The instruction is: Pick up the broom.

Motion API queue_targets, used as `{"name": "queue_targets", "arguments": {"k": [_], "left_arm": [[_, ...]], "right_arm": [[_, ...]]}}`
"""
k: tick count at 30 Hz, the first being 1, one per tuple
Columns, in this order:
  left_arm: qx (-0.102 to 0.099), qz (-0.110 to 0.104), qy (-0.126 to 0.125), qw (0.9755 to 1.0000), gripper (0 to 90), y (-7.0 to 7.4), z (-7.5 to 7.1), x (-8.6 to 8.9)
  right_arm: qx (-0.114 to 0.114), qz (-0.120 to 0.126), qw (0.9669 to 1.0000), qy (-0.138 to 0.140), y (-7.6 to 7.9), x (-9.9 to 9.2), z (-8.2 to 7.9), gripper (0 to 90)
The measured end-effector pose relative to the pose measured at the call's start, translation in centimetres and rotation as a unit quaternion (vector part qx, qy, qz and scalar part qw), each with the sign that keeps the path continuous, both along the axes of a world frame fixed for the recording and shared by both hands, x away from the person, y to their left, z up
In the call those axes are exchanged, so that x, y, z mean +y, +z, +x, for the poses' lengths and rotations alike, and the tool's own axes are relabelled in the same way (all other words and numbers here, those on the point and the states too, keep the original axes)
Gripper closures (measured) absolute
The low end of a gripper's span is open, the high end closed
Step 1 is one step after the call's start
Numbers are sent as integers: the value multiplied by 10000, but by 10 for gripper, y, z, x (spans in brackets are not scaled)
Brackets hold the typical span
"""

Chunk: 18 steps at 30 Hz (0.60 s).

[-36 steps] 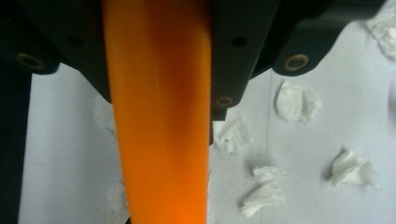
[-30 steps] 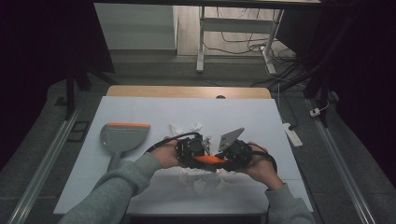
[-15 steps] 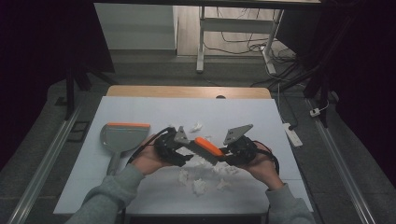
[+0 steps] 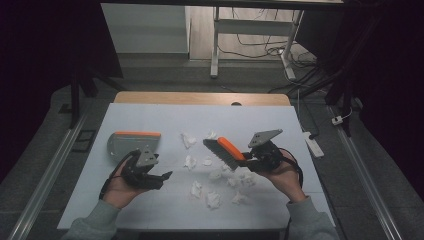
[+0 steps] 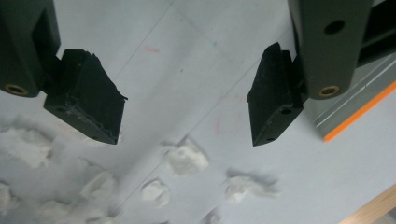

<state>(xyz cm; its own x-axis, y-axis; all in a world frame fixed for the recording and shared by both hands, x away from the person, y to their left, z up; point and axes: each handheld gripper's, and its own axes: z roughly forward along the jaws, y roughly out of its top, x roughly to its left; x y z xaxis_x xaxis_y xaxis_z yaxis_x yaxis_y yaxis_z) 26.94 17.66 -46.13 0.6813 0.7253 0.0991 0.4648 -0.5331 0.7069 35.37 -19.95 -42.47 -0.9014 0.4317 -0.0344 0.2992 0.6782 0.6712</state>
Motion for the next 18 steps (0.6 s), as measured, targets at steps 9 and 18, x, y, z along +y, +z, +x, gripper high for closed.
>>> {"name": "queue_targets", "arguments": {"k": [9, 18], "left_arm": [[-119, -107, 489, 9987, 270, -22, -16, 32], [-125, -435, 831, 9955, 269, -30, -18, 55]], "right_arm": [[-96, 161, 9991, -370, 4, -14, 7, 704], [-87, 303, 9948, -965, 9, -43, 17, 704]]}}
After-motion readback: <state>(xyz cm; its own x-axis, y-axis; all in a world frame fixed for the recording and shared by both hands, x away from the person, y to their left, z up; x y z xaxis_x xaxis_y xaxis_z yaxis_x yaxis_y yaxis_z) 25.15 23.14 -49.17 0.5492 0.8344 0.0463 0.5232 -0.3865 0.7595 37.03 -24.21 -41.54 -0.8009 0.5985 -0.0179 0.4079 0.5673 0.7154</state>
